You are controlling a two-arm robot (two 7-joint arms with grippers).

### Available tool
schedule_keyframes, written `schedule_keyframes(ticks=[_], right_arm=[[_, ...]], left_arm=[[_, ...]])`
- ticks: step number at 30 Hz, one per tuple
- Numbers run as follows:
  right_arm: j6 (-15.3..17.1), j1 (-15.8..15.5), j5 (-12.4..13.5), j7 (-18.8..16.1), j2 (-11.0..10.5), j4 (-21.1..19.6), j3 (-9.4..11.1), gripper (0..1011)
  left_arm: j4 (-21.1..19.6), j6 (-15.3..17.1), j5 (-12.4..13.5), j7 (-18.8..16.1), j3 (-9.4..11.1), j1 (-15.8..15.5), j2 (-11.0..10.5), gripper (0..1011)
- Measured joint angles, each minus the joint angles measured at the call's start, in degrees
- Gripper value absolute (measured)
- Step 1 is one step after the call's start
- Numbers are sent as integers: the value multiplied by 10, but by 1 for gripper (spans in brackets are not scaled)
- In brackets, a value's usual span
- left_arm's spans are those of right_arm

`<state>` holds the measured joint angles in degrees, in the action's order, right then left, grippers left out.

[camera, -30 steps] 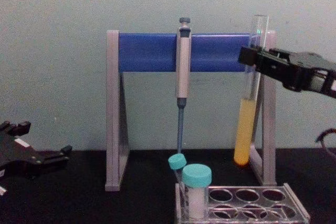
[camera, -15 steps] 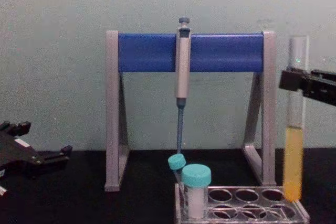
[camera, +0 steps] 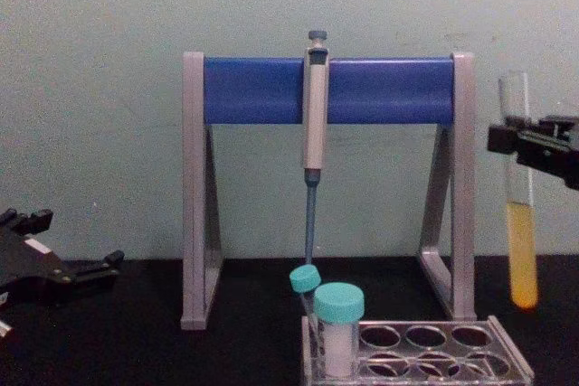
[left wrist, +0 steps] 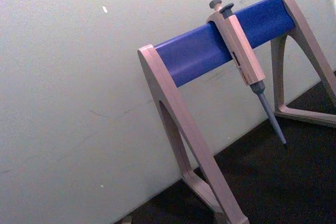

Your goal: Pick up the test tube from the test tube rack, shake it, then place it back into the test tube rack.

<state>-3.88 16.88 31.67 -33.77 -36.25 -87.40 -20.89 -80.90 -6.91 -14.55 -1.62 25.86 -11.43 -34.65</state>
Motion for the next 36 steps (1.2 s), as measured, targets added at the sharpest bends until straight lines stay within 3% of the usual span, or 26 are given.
schedule_keyframes(ticks=[4, 9, 14, 18, 21, 27, 36], right_arm=[[-14, 32, -20, 3, 33, 36, -11, 230], [-29, 56, -21, -12, 64, 67, -18, 230], [-35, 66, 3, -42, 82, 84, -22, 230], [-33, 66, 42, -78, 88, 87, -24, 230], [-26, 59, 68, -101, 82, 81, -25, 230], [-3, 32, 108, -127, 50, 45, -24, 230], [9, -13, 113, -91, -6, -10, -11, 230]], left_arm=[[0, 0, 0, 0, 0, 0, 0, 1001], [0, 0, 0, 0, 0, 0, 0, 1001], [0, 0, 0, 0, 0, 0, 0, 1001], [0, 0, 0, 0, 0, 0, 0, 1001], [0, 0, 0, 0, 0, 0, 0, 1001], [0, 0, 0, 0, 0, 0, 0, 1001], [0, 0, 0, 0, 0, 0, 0, 1001]])
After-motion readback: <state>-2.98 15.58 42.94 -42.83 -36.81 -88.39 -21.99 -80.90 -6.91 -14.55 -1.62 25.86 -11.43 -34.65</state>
